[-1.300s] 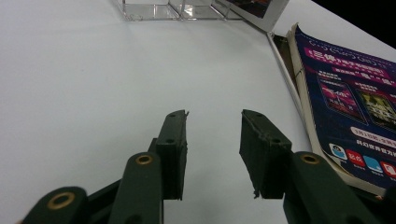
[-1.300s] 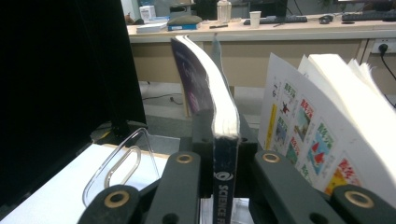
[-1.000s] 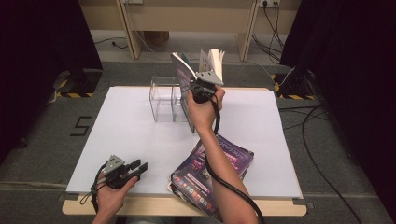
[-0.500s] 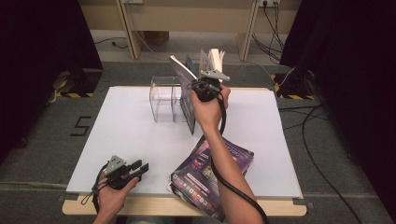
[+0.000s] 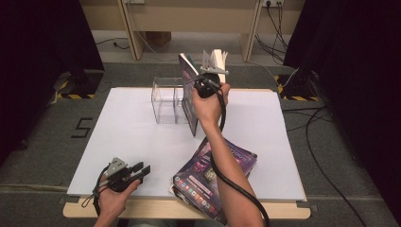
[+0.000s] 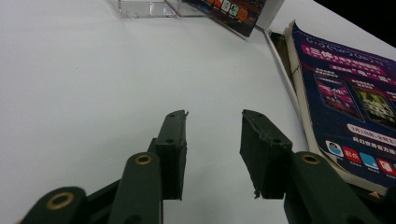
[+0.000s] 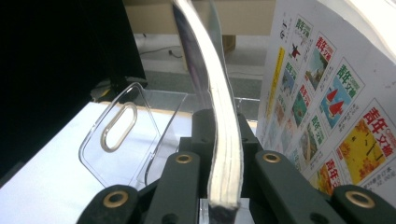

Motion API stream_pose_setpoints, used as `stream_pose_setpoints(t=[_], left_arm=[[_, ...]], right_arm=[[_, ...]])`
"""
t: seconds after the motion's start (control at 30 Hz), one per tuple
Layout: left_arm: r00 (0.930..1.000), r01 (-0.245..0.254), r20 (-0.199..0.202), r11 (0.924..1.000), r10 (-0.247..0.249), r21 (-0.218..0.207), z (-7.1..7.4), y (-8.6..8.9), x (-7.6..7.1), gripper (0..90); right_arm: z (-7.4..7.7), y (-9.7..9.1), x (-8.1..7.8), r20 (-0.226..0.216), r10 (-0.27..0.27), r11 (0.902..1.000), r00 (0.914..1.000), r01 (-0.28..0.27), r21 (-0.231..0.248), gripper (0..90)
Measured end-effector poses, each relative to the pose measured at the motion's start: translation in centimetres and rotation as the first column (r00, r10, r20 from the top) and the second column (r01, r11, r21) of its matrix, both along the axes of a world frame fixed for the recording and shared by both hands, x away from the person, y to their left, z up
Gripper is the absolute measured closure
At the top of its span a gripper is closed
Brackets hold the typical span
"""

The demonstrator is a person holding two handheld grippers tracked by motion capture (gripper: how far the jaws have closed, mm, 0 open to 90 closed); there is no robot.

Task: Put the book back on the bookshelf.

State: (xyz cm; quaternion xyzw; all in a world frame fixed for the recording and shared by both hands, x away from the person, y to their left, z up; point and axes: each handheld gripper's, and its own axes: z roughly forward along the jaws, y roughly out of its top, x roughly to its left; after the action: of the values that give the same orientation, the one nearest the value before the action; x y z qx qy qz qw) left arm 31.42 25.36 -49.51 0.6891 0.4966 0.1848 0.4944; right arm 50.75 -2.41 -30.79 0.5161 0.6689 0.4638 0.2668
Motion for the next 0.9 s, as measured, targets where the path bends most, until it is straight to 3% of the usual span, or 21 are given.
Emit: stream_pose_setpoints(t=[0.27,0.63,0.9], left_arm=[[1.0000,-0.004,0.001,1.0000,0.004,0.000,0.0,0.2,0.1,60.2],[1.0000,-0.006,0.002,1.0000,0.006,-0.006,0.1,0.4,0.1,60.2],[1.0000,0.003,0.003,1.0000,-0.003,-0.003,0.0,0.1,0.0,60.2]], right_arm=[[0.1,0.5,0.3,0.089,-0.041,0.9989,0.9952,0.039,0.026,84.7],[-0.6,1.2,1.7,0.107,-0.080,0.9966,0.9910,0.078,0.029,84.7],[-1.0,1.4,1.8,0.116,-0.087,0.9958,0.9894,0.089,-0.017,82.8]])
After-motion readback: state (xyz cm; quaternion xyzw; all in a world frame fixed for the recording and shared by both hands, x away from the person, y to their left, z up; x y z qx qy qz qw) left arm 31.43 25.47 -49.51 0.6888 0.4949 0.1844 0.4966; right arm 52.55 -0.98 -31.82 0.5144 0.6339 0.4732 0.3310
